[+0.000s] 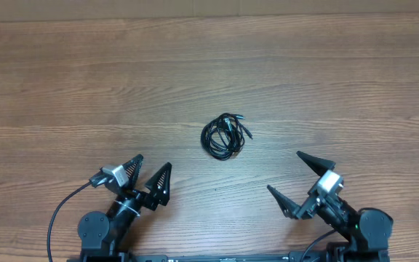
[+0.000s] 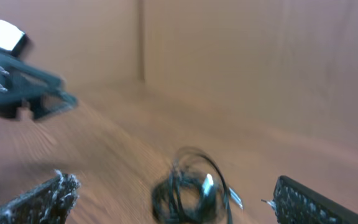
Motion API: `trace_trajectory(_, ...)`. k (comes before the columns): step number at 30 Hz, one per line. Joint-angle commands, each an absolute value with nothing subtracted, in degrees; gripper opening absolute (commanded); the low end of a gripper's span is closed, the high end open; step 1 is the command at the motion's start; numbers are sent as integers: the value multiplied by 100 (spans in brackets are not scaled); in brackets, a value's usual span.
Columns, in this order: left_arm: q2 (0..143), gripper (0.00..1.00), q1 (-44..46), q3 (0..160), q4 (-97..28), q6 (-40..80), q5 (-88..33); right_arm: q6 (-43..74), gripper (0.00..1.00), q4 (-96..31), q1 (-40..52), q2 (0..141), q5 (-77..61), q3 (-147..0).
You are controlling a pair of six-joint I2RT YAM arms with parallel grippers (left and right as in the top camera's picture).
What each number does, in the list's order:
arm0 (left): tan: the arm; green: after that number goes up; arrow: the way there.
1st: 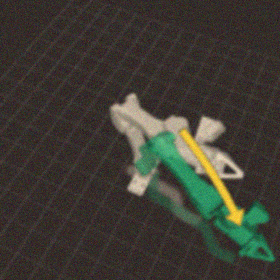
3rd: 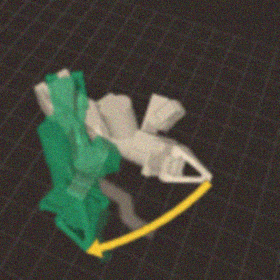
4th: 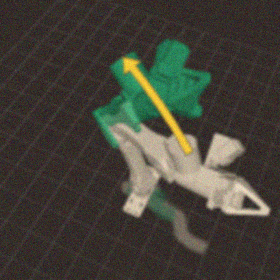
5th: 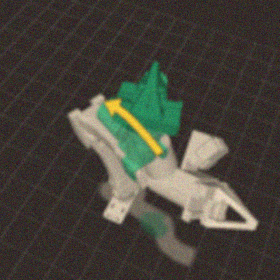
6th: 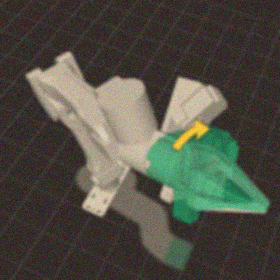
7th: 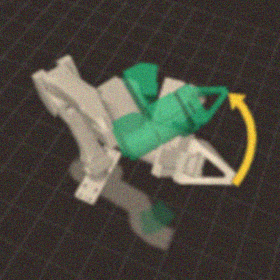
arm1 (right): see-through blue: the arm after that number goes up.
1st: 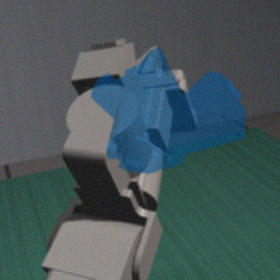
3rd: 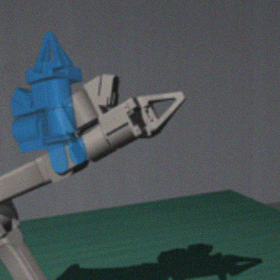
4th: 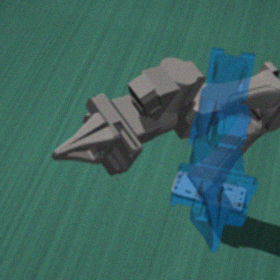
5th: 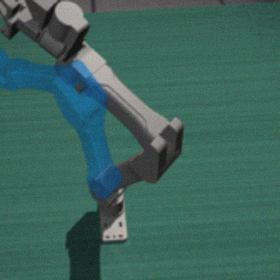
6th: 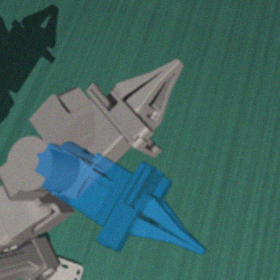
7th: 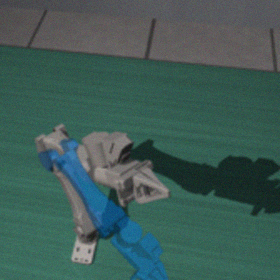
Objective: Untangle cables
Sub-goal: 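Raise both grippers from rest and open them toward the cable bundle, then move both grippers inward over the black cable bundle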
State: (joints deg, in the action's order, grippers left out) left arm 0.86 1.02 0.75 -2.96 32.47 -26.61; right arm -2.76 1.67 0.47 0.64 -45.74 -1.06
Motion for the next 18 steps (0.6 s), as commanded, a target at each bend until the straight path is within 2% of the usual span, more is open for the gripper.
trace_trajectory(1,25,100,82,449,-421,2639,-3002,368,100,895,58,19,-5009,-130)
trace_trajectory(3,49,100,78,1007,-987,2115,-2672,451,100,996,58,23,-4609,-543)
trace_trajectory(5,167,100,78,1455,-1431,2117,-2202,449,100,666,58,73,-4200,-961)
trace_trajectory(7,510,100,78,2047,-1925,2167,-1883,211,100,-292,58,351,-3789,-1844)
trace_trajectory(12,1538,100,78,3092,-2569,2526,-2053,-502,100,-2104,58,1365,-3597,-3505)
trace_trajectory(18,3242,100,78,5030,-4001,2228,-2158,-803,100,-4694,58,3470,-3542,-5972)
